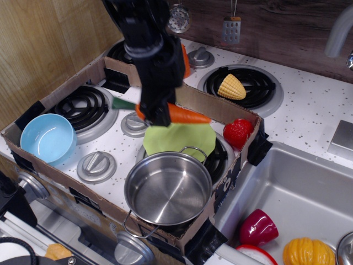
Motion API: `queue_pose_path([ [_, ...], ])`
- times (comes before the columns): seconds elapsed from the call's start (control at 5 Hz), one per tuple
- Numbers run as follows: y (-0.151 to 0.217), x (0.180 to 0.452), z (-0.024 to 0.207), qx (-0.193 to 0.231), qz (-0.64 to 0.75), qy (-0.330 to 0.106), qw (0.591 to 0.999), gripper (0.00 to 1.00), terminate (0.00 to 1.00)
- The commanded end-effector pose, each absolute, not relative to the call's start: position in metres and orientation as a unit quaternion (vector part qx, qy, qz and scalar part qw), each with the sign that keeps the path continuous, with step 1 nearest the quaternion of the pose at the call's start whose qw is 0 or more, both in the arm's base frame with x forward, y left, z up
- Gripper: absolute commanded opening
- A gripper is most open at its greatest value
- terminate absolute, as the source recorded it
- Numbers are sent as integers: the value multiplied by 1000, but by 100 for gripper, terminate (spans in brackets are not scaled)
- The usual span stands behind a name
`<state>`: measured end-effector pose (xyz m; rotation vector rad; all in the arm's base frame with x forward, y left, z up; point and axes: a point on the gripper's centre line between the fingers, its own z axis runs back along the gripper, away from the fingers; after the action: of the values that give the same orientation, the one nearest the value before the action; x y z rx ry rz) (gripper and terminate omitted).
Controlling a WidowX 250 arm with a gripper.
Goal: Put carrot on plate
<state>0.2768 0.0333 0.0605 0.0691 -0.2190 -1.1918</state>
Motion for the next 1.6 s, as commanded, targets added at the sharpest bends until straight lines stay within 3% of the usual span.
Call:
queue_pose_path([
  [0.0, 14, 306, 58, 22, -571, -149, 807, 0, 0],
  [0.2, 12, 299, 61, 54, -545, -152, 823, 100, 0],
  [0.4, 18, 292, 78, 97, -540, -132, 826, 100, 0],
  [0.8, 44, 290, 119, 127, -542, -95, 825, 100, 0],
  [1.2, 65, 283, 194, 232, -547, -32, 804, 100, 0],
  [1.4, 65, 276, 214, 250, -541, -27, 802, 100, 0],
])
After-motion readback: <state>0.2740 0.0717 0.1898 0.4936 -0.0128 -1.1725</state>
